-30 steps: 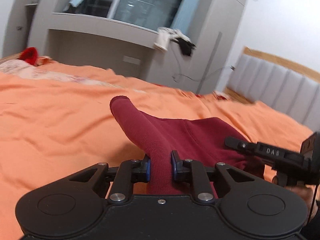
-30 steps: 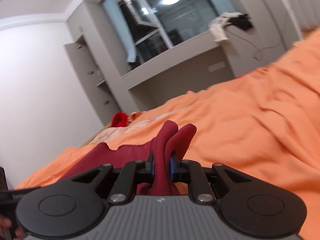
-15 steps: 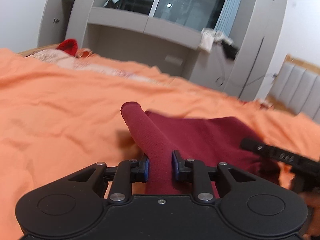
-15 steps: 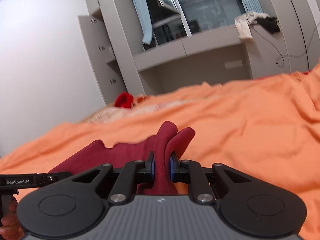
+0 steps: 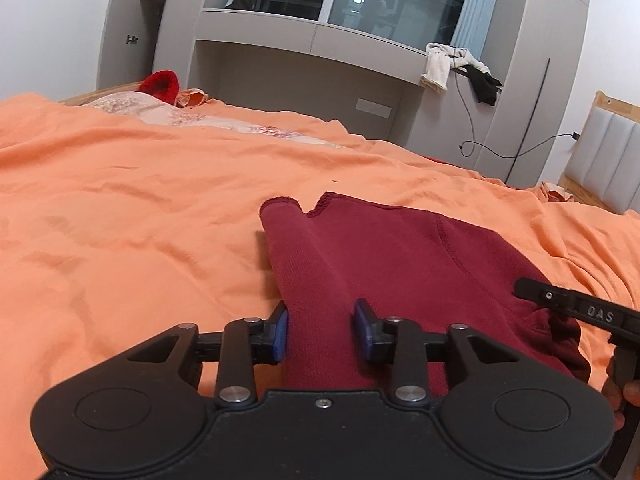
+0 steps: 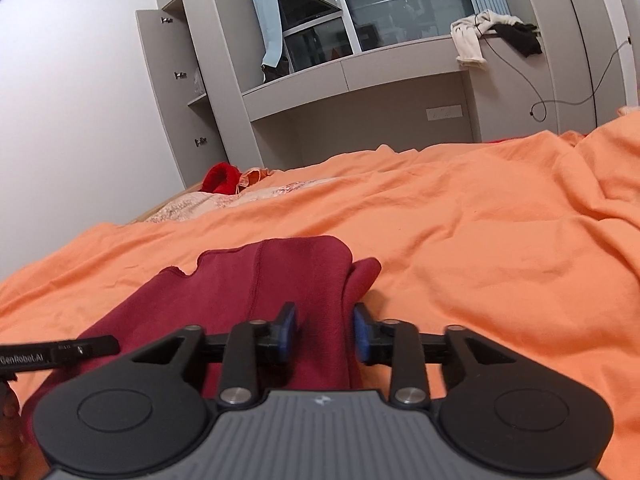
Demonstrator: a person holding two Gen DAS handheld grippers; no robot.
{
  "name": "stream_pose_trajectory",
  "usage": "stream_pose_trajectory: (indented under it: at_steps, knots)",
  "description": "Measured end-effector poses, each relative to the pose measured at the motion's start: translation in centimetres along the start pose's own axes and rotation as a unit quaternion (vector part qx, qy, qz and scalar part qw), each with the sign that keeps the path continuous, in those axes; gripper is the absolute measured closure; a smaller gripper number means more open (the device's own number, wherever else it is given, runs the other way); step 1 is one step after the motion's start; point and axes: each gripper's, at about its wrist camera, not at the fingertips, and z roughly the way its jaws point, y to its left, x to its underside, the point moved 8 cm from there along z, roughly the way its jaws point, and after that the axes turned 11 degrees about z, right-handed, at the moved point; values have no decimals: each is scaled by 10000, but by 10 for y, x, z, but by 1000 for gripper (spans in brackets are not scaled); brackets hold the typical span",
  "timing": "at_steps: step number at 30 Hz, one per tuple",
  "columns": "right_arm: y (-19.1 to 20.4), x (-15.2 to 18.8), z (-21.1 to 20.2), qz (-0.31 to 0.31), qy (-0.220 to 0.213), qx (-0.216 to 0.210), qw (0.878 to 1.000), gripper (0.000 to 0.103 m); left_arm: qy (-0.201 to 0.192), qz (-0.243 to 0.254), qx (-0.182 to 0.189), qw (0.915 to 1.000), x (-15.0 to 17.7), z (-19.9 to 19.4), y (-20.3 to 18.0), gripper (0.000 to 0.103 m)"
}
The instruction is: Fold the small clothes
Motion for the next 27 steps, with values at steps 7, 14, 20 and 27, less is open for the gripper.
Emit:
stream_pose_trajectory:
  at_steps: [7,14,20,27]
  knots:
    - [19,4,-29,-490,-147,-77,9987,18,-18,-24,13,10000,6,-22,0,30]
    - [53,27,-56,-1132,-55,-198,9934,10,-27,494,29,9988,28,-46,-17,24]
    - [60,60,-59,-1946,313,181,9802,8,-88,983,-184,9950,45,-64,-24,21]
    - [54,65,-69,-2240,80,566,9729,2,-60,1121,-398,9929,46,-69,-26,18]
